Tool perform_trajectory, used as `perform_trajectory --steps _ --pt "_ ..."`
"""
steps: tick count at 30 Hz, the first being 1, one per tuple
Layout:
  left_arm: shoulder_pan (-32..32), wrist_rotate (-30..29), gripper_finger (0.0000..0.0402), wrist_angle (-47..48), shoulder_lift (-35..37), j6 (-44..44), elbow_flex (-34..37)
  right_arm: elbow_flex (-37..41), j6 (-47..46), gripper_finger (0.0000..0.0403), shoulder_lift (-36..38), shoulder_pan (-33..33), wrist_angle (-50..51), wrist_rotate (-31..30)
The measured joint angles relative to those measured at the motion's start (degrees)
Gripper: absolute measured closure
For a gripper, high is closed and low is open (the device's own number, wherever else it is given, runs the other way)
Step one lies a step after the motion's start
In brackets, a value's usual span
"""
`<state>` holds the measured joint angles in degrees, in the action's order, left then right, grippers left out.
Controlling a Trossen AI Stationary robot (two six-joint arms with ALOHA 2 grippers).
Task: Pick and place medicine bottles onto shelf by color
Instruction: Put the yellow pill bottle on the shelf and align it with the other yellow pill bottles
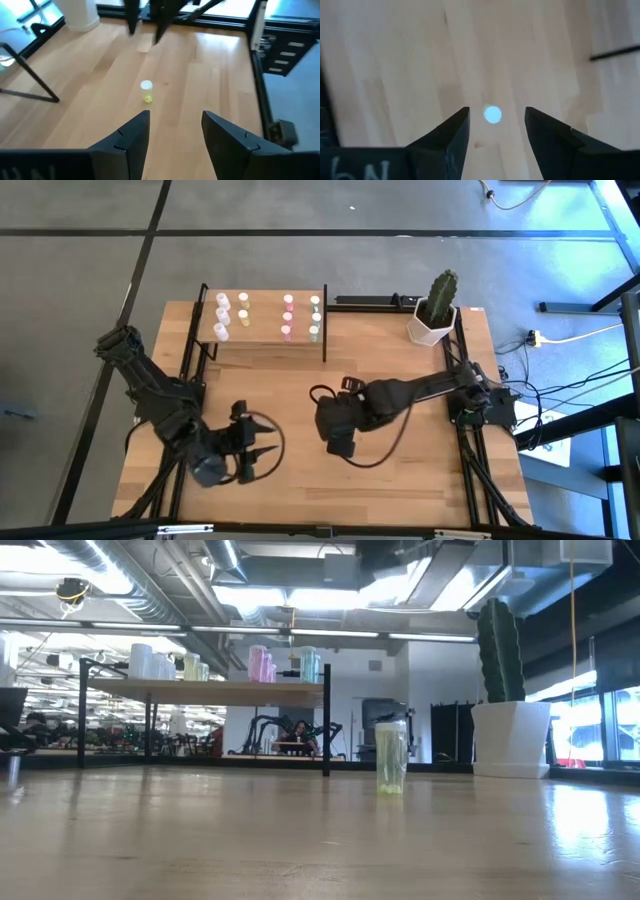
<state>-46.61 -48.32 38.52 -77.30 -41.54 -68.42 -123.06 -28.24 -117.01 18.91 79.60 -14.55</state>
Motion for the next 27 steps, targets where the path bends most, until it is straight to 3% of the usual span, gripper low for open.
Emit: perform_trajectory --steps 4,8,12,19,27 --pt "4.5 2.9 0.0228 0.0 -0.2 0.1 0.0 -6.8 0.3 0.0211 0.0 2.6 3.0 -2.6" --pt "8.9 6.5 0.0228 -0.9 -2.1 2.0 0.0 -12.1 2.9 0.0211 0.0 5.3 6.9 -9.0" --pt "12.7 11.0 0.0228 -7.3 -6.0 7.6 0.0 -10.0 2.7 0.0211 3.2 7.7 9.7 -15.1" --pt "18.4 16.3 0.0228 -24.0 -13.3 19.8 0.0 -8.7 4.3 0.0211 9.1 10.9 10.6 -17.1" --pt "22.1 18.2 0.0228 -28.9 -20.0 21.1 0.0 -0.5 2.0 0.0211 16.1 14.7 10.3 -21.3"
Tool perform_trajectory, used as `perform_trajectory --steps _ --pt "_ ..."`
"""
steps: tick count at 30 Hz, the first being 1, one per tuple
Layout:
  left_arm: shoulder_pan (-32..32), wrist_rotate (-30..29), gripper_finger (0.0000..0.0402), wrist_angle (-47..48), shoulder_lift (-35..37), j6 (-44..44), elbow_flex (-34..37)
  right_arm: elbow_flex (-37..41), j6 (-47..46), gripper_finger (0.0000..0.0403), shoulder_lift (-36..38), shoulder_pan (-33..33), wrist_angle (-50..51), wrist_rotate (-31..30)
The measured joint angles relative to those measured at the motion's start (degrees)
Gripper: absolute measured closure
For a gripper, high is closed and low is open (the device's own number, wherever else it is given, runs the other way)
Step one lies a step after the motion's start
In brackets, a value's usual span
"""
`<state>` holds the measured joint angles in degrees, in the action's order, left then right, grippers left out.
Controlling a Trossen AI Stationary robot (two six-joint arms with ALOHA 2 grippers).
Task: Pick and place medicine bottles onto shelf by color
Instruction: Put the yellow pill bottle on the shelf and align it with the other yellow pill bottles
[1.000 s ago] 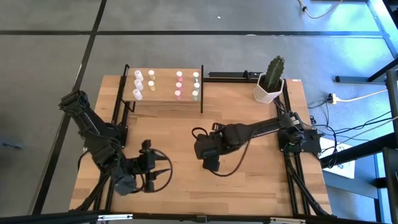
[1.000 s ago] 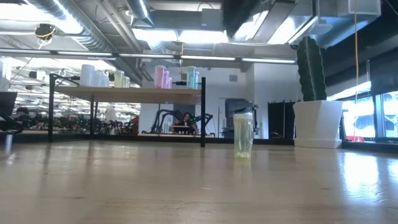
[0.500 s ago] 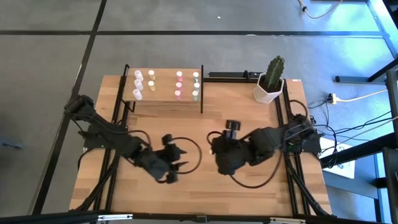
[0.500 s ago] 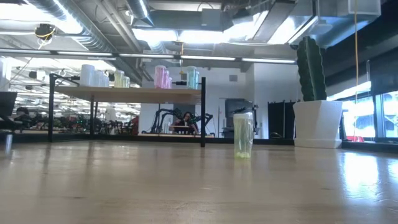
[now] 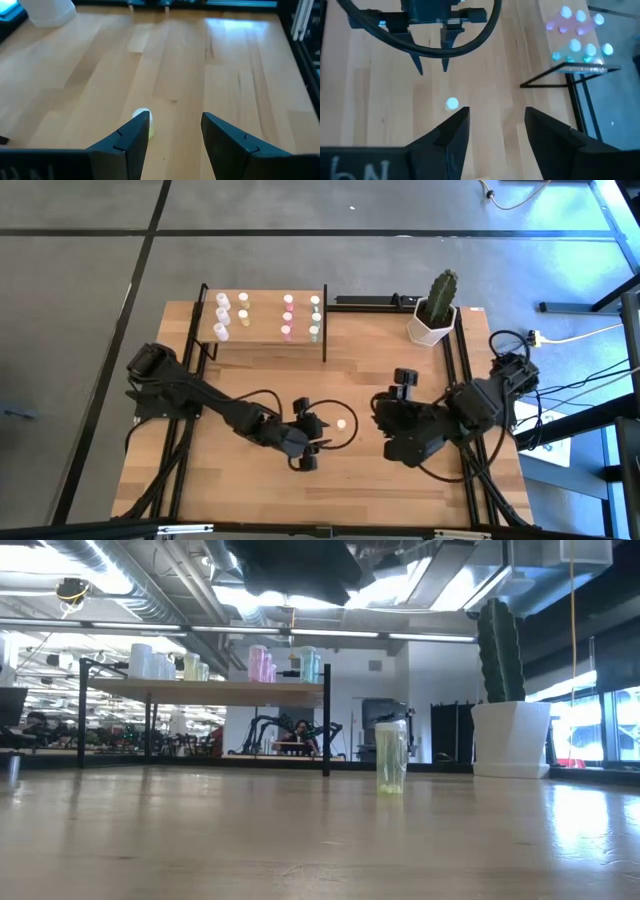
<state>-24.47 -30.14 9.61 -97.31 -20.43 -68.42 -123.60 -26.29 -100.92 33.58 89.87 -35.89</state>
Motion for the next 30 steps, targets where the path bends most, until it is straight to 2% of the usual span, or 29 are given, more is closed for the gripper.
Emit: perform_trajectory --steps 6,11,24,30 --pt "2.0 3.1 0.0228 -1.8 -4.6 0.0 0.0 11.3 -3.4 0.0211 5.3 2.3 -6.5 -1.2" --pt "4.0 3.0 0.0228 -6.6 -8.5 0.0 0.0 16.4 -3.5 0.0211 7.9 2.3 -13.1 -2.0" --pt "7.0 5.7 0.0228 -6.3 -9.3 0.0 0.0 17.2 -3.2 0.0211 8.3 2.3 -13.9 -1.9" --pt "7.0 5.9 0.0228 -6.3 -9.3 0.0 0.0 17.2 -3.4 0.0211 8.3 2.3 -13.9 1.4"
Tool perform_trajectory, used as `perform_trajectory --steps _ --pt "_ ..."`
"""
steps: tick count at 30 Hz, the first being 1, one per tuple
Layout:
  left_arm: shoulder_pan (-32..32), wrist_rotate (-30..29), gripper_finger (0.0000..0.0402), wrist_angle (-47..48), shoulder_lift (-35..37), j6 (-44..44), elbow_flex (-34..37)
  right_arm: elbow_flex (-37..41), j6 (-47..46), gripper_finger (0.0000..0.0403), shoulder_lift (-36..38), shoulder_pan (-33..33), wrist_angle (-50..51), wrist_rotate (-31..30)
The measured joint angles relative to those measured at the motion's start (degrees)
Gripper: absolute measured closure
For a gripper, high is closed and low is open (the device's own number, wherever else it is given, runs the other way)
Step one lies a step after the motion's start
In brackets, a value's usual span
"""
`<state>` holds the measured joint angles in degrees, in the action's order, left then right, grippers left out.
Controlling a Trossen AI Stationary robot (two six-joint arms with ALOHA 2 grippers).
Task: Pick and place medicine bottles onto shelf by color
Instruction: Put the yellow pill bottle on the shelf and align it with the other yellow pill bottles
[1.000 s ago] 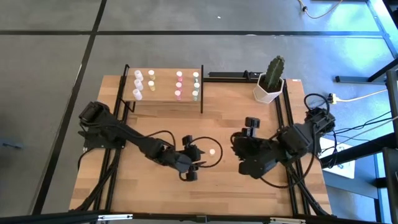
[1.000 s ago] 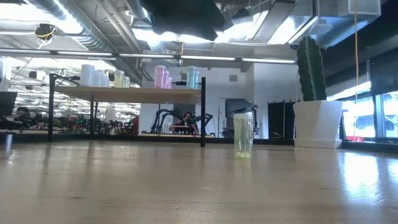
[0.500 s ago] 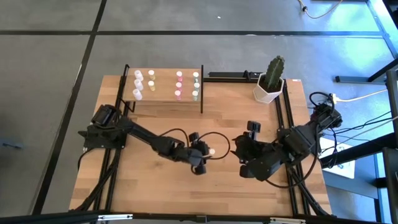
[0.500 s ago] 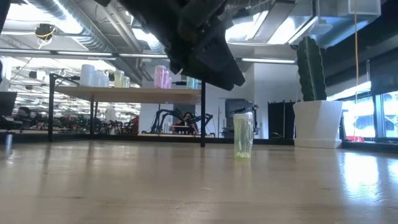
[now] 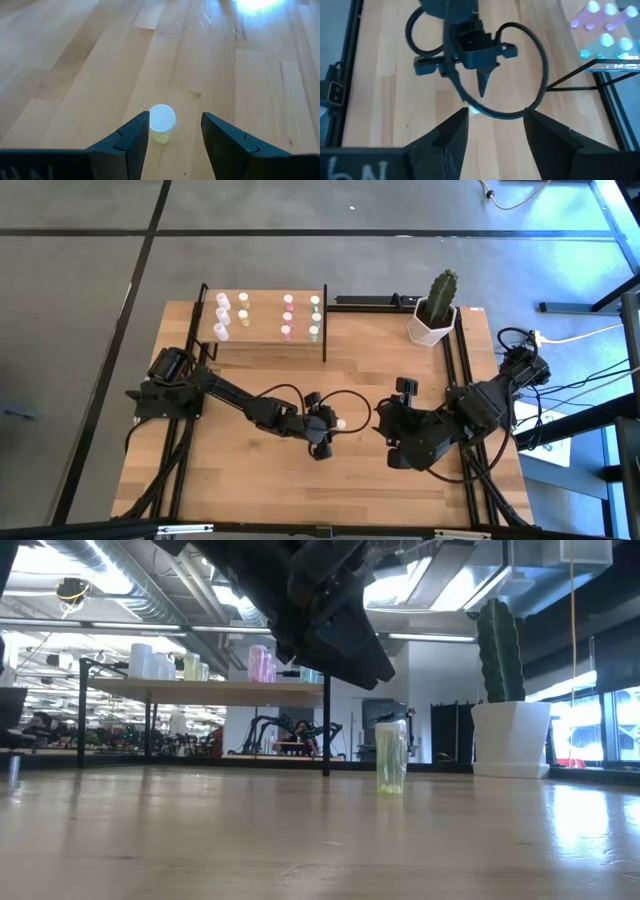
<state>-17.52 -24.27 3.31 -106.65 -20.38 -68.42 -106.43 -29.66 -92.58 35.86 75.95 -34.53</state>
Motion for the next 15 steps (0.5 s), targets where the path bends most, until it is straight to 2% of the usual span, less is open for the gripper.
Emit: perform_trajectory --steps 10,15 --pt "0.0 0.0 0.0228 0.1 0.0 0.0 0.0 0.0 0.1 0.0211 0.0 0.0 -0.1 4.2" --pt "0.0 3.6 0.0228 0.7 0.0 0.9 0.0 0.0 0.1 0.0211 0.0 0.0 -0.1 4.4"
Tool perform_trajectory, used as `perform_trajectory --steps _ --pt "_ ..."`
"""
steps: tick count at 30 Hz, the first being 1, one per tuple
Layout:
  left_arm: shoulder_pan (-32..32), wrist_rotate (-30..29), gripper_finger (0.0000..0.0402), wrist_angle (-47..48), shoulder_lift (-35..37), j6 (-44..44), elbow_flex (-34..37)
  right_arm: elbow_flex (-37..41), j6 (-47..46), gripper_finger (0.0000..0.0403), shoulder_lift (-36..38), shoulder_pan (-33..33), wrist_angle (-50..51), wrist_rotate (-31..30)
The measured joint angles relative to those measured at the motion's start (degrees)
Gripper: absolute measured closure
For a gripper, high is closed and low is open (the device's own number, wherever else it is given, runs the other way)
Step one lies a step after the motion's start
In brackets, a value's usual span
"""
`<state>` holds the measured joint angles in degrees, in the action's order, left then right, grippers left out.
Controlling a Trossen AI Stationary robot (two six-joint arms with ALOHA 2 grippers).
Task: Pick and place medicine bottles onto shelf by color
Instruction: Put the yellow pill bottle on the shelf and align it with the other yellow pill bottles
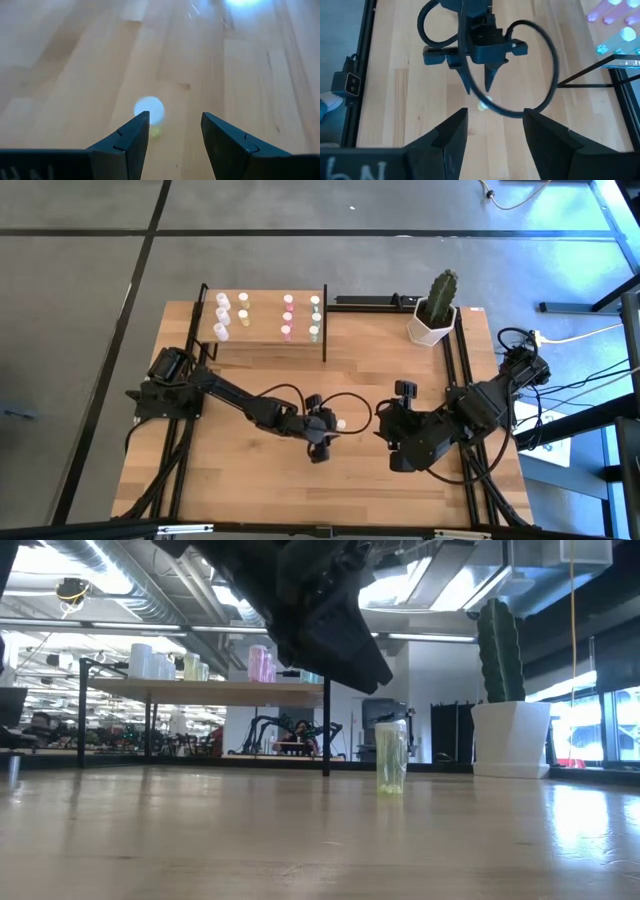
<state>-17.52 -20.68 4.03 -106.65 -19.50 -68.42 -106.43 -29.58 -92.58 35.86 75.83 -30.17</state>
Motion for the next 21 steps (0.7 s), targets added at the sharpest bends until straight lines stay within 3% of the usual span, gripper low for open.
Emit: perform_trajectory --steps 10,21 --pt "0.0 0.5 0.0225 -0.2 0.0 1.1 0.0 0.0 0.0 0.0211 0.0 0.0 -0.3 -0.1" --pt "2.5 0.4 0.0132 -0.7 -0.5 2.1 0.0 0.0 0.0 0.0211 0.0 0.0 -0.3 -0.1"
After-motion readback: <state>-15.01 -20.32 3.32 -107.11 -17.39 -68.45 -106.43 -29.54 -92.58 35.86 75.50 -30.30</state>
